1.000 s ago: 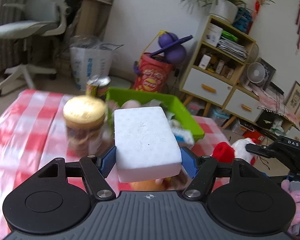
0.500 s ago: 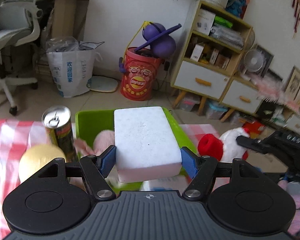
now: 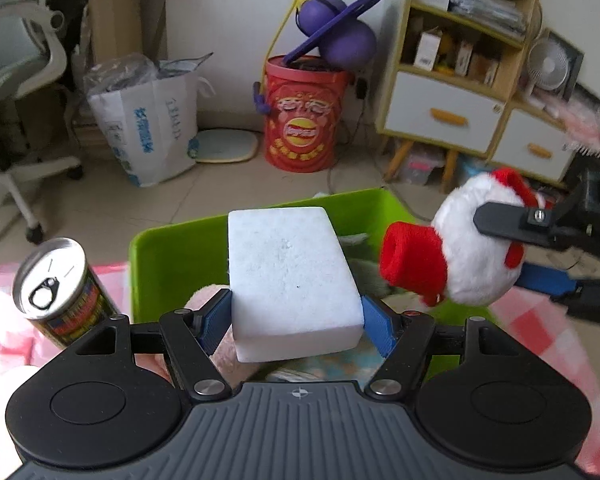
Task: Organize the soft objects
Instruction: 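Carry the sponge with the left tool while the right tool carries the Santa plush over the bin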
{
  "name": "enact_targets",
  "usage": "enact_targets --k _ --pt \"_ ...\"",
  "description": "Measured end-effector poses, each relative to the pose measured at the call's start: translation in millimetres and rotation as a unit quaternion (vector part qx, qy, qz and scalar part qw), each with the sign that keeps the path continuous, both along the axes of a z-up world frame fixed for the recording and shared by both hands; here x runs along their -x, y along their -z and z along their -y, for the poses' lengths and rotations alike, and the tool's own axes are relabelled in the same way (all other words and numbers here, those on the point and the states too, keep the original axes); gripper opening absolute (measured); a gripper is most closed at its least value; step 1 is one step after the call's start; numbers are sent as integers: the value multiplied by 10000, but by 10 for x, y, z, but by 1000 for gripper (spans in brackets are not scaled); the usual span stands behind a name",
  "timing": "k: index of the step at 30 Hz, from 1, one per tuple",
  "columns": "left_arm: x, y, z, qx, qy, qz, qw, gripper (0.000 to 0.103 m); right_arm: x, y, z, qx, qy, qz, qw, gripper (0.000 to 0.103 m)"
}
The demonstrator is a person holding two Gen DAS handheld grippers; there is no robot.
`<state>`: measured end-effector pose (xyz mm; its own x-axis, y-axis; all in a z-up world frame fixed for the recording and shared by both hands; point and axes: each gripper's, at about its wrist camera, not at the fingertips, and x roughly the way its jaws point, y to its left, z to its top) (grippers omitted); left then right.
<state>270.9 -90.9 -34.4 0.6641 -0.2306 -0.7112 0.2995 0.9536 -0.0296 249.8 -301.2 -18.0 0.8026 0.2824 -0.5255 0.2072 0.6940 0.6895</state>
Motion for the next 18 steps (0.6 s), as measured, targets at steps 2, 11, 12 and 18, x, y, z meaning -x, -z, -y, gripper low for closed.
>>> enact_targets --k 2,11,12,18 --pt "-30 38 28 -314 14 86 9995 69 -76 56 -44 82 -65 -51 9999 32" --pt "-73 49 -21 -215 151 130 9996 70 -252 260 -198 491 -172 -343 9981 33" --pt "-66 46 -20 -206 175 138 9995 70 -250 254 -217 550 -195 -329 9978 33" --pt "-25 -13 -51 77 254 139 9996 77 -219 178 -231 590 -250 -397 9972 39"
